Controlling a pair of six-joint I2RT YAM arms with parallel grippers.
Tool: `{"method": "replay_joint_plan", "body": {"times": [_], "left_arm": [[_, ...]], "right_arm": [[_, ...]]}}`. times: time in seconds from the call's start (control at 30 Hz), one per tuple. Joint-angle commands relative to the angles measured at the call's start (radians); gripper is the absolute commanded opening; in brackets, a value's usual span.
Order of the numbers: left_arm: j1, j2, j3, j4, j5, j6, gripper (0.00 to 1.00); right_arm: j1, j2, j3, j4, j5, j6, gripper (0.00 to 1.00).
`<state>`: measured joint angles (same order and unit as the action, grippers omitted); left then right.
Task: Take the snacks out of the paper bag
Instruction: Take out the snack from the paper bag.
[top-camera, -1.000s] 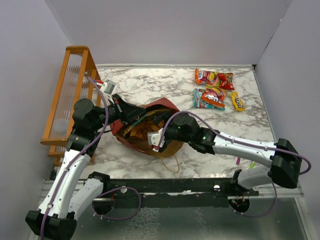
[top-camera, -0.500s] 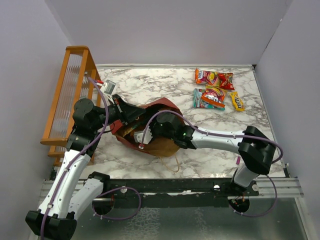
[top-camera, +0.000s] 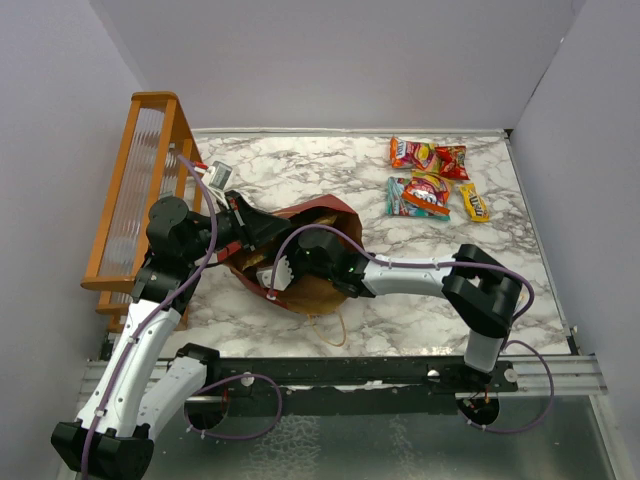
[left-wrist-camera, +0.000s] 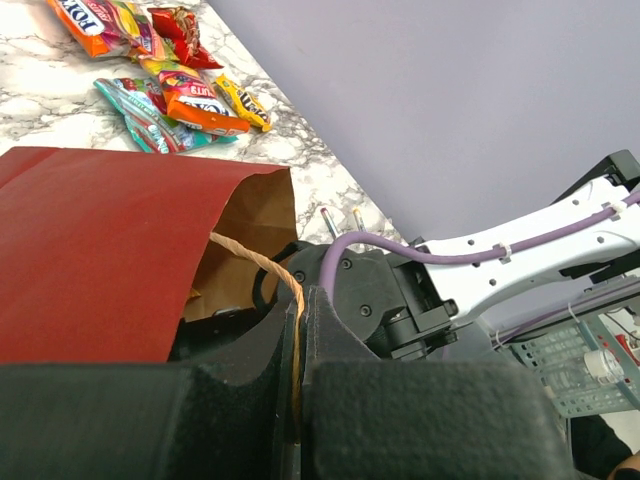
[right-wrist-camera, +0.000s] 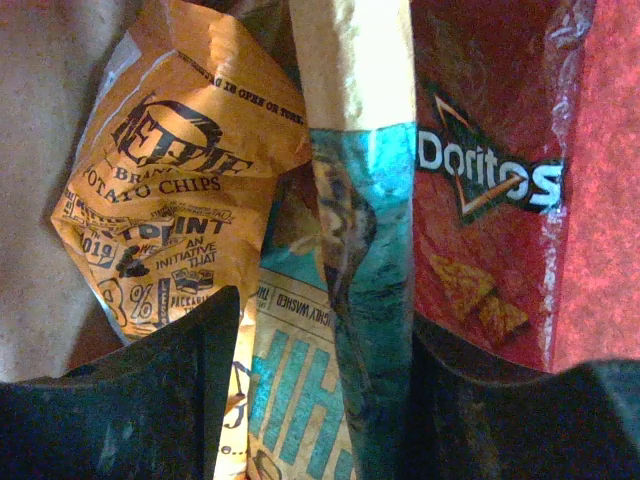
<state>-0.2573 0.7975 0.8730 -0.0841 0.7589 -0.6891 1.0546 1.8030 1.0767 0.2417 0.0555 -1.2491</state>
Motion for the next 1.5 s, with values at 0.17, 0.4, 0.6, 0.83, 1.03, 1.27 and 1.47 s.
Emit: {"method": "replay_joint_plan", "body": {"times": [0.17, 0.4, 0.6, 0.83, 1.03, 1.27, 1.47], "left_arm": [[-0.002, -0.036, 0.015, -0.026, -0.043, 0.017, 0.0], [-0.002, -0.041, 0.027, -0.045, -0.111, 0.018, 0.0], [-0.002, -0.067, 0.056, -0.131, -0.226, 0.052, 0.0], [-0.002, -0.094, 0.065, -0.202, -0.333, 0.074, 0.0], [-0.002, -0.087, 0.074, -0.222, -0.35, 0.086, 0.0], [-0.001, -0.085, 0.09, -0.239, -0.363, 0.095, 0.0], [-0.002, -0.09, 0.086, -0.246, -0.377, 0.097, 0.0]], "right_arm": [[0.002, 0.05, 0.086, -0.008, -0.005, -0.032, 0.28], [0.002, -0.011, 0.095, -0.028, -0.043, 0.012, 0.02], [0.002, -0.013, 0.119, 0.018, -0.019, 0.043, 0.01], [0.004, -0.126, 0.157, -0.031, -0.141, 0.113, 0.01], [0.004, -0.228, 0.18, -0.092, -0.248, 0.185, 0.01], [0.004, -0.311, 0.192, -0.128, -0.263, 0.198, 0.01], [0.004, -0.39, 0.141, -0.188, -0.302, 0.199, 0.01]]}}
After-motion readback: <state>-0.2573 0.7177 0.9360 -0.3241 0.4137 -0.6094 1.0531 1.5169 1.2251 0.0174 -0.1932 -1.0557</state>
